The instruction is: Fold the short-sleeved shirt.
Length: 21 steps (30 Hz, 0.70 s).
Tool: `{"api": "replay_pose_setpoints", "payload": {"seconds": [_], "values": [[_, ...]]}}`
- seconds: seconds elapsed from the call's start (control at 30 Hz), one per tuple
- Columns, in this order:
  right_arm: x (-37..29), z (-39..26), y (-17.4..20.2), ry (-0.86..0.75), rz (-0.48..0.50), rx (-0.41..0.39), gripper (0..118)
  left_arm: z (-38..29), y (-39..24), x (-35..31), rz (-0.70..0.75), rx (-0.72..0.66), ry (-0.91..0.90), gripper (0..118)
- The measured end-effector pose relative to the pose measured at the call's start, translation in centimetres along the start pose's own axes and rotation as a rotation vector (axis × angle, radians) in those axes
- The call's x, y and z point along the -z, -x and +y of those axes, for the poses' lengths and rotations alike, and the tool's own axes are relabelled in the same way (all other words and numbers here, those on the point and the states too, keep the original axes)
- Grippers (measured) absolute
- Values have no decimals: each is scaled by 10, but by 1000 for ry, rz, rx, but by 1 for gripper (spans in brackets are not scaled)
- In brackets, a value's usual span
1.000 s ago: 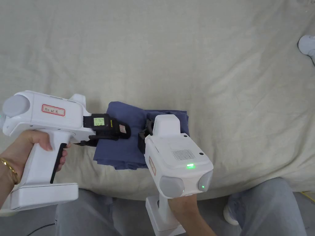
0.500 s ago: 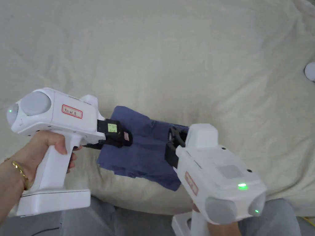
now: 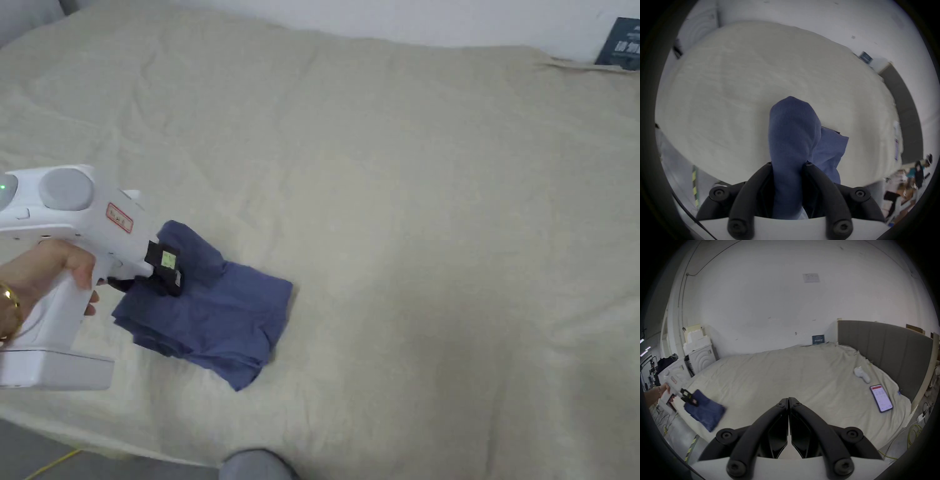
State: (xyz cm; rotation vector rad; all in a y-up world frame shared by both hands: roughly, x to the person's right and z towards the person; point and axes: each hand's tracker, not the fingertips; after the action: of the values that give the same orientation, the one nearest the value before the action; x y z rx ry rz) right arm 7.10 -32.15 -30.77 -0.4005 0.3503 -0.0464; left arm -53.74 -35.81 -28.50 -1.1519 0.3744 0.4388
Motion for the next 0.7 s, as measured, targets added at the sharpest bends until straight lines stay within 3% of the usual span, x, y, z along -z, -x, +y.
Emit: {"api": "replay_pose_setpoints", "payload": {"seconds": [0.1,0.2,0.47,0.53,0.63,0.7], "values": [[5,0,-3,9,-33,15,0,17,34,-3,131,-32,-27,18],[11,5,-3,19,-69,87,0,37,66,-2,268,-18,-45,18],[23,22,6,41,-110,58,0,89,156,12,588,-86,-119,20],[26,26,11,39,-121,51,0,88,164,12,660,-106,-138,24],[32,26,10,45,-125,44,0,82,169,12,777,-45,-166,43],[35,24,11,59,-120,43,0,84,174,11,832,1,-171,45]]}}
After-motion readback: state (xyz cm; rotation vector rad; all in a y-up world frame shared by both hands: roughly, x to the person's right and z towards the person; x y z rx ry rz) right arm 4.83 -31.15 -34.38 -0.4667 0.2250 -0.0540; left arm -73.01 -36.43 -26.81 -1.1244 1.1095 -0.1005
